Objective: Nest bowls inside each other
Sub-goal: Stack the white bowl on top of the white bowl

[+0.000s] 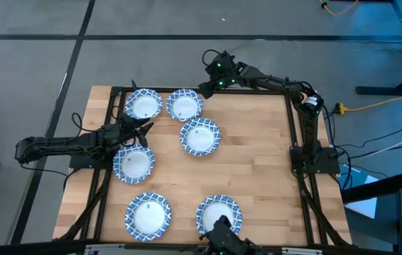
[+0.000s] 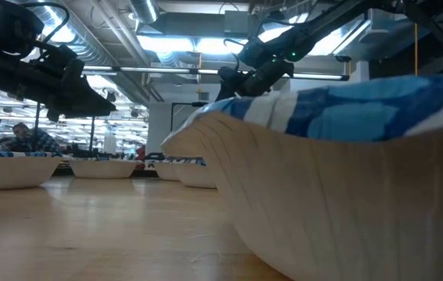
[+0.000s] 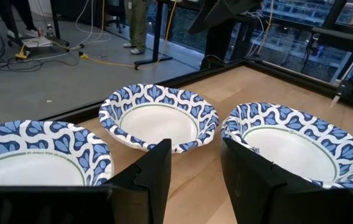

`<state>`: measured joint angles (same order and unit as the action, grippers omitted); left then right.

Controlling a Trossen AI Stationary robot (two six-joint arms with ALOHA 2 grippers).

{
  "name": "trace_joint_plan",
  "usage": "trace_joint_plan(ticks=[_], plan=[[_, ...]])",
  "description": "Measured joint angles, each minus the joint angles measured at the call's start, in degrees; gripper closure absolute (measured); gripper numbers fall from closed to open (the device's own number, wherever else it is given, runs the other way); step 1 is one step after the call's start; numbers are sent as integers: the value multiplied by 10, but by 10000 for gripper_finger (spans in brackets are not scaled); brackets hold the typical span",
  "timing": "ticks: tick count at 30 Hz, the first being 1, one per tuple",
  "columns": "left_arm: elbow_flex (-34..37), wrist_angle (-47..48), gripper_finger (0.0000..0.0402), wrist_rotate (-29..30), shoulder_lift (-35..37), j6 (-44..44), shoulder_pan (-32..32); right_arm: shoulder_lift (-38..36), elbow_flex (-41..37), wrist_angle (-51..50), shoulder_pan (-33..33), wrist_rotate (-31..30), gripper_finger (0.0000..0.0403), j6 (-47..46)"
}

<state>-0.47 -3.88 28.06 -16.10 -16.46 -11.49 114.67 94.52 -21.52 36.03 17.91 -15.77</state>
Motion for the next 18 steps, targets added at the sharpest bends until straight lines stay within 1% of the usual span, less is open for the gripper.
trace_joint_plan(ticks=[2, 5, 9, 11, 12, 16, 18], plan=[[0, 0, 269, 0, 0, -2, 0, 0, 0, 22, 0, -8, 43, 9], [0, 0, 269, 0, 0, -11, 0, 0, 0, 30, -2, -7, 43, -2], [0, 0, 269, 0, 0, -12, 0, 7, 1, 15, -2, 43, 43, -20], [0, 0, 269, 0, 0, -12, 0, 18, 0, 0, -2, 47, 43, -20], [0, 0, 269, 0, 0, -12, 0, 23, 0, 0, -2, 41, 43, -20], [0, 0, 269, 0, 0, -15, 0, 28, 0, 4, -2, -42, 43, 5], [0, 0, 269, 0, 0, -15, 0, 29, 0, 5, -1, -72, 43, 9]])
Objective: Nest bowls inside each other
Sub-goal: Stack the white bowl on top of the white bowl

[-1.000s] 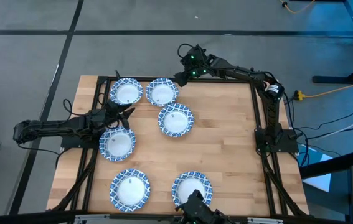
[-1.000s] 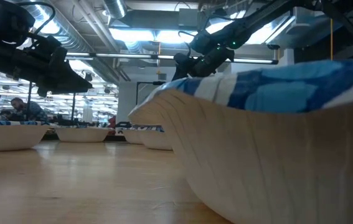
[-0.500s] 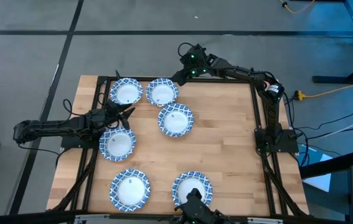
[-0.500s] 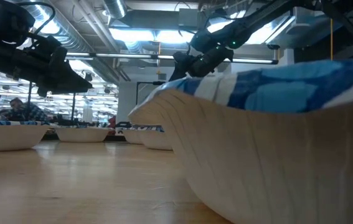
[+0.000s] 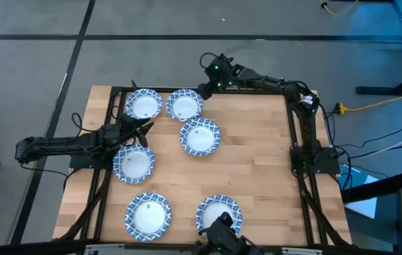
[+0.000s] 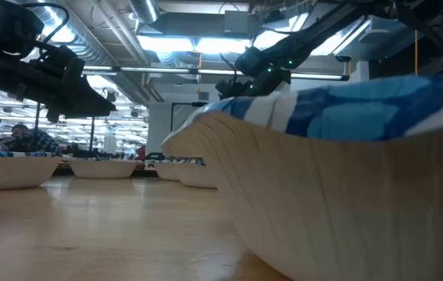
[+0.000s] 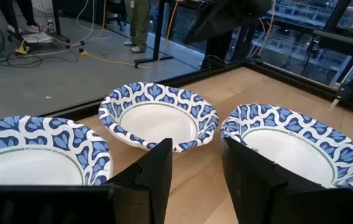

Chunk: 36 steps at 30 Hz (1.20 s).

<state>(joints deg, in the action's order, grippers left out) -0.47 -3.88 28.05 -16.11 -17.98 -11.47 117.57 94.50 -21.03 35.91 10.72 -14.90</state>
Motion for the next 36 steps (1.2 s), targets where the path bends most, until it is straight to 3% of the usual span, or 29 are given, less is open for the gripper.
trace_joint_plan(ticks=[2, 7, 15, 23, 28, 33, 36], plan=[[0, 0, 269, 0, 0, 0, 0, 1, 0, 14, 0, -19, 43, -2], [0, 0, 269, 0, 0, 0, 0, 1, 0, 41, -1, 16, 43, -29], [0, 0, 269, 0, 0, 0, 0, 1, 0, 68, -1, 8, 43, -18], [0, 0, 269, 0, 0, 0, 0, 10, 0, 25, -3, 65, 43, -35], [0, 0, 269, 0, 0, 0, 0, 46, 0, 24, -1, 150, 50, -72], [0, 0, 269, 0, 0, 0, 0, 68, 0, 23, -3, 137, 54, -61], [0, 0, 269, 0, 0, 0, 0, 69, 0, 23, -11, 90, 54, -43]])
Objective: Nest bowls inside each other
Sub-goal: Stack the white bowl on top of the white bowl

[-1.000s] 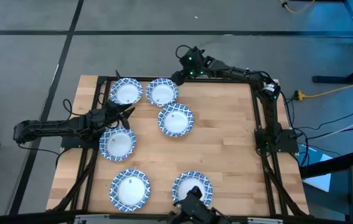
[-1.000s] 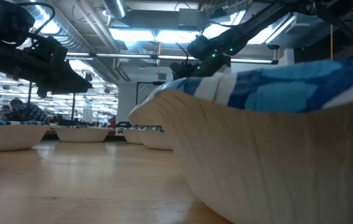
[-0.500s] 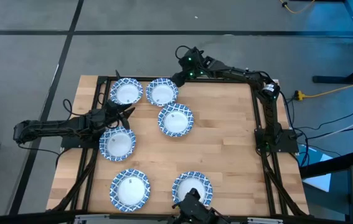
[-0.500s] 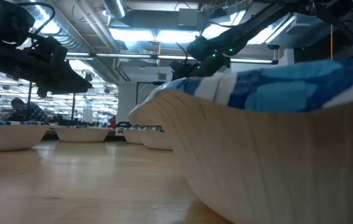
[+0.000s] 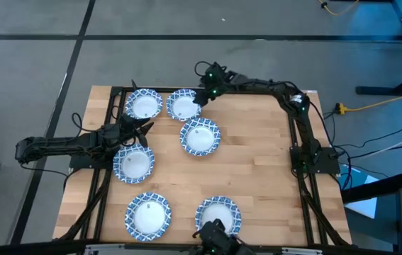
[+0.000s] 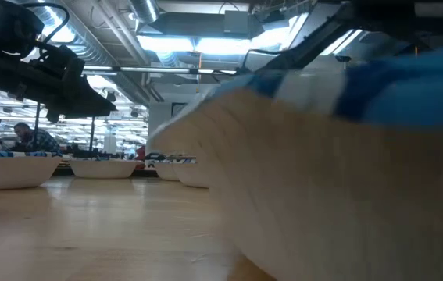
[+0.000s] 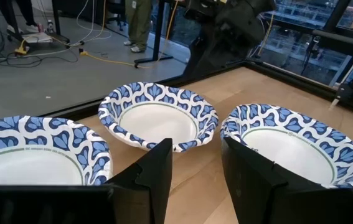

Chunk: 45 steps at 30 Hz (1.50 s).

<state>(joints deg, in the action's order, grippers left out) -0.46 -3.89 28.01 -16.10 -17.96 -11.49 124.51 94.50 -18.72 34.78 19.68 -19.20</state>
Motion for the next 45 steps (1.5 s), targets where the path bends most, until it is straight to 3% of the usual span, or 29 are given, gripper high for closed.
trace_joint_plan(ticks=[10, 23, 45], plan=[[0, 0, 269, 0, 0, 0, 0, 0, 0, -31, -6, -21, 56, -40], [0, 0, 269, 0, 0, 0, 0, -3, 25, -52, -12, -23, 95, -17], [0, 0, 269, 0, 0, 1, 0, -3, 25, -111, -4, -19, 96, -75]])
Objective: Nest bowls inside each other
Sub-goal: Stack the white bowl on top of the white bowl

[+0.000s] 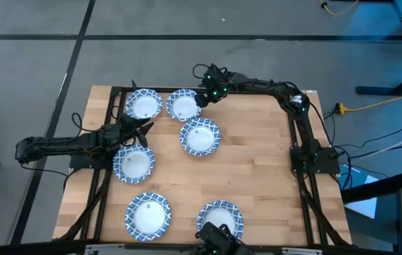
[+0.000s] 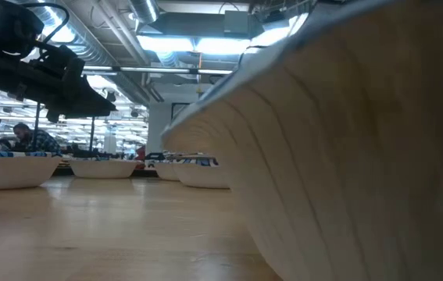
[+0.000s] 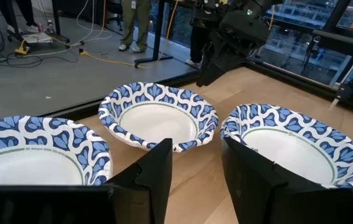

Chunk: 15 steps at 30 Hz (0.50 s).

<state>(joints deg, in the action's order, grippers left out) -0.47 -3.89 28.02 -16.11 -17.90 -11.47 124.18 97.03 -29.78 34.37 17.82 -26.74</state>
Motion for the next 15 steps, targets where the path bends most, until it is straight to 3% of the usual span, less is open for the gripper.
trace_joint_plan(ticks=[5, 15], plan=[[0, 0, 269, 0, 0, 0, 0, 0, 0, -13, 2, -10, 101, -10], [0, 0, 269, 0, 0, 0, 0, -1, 3, -8, -5, -24, 156, -12]])
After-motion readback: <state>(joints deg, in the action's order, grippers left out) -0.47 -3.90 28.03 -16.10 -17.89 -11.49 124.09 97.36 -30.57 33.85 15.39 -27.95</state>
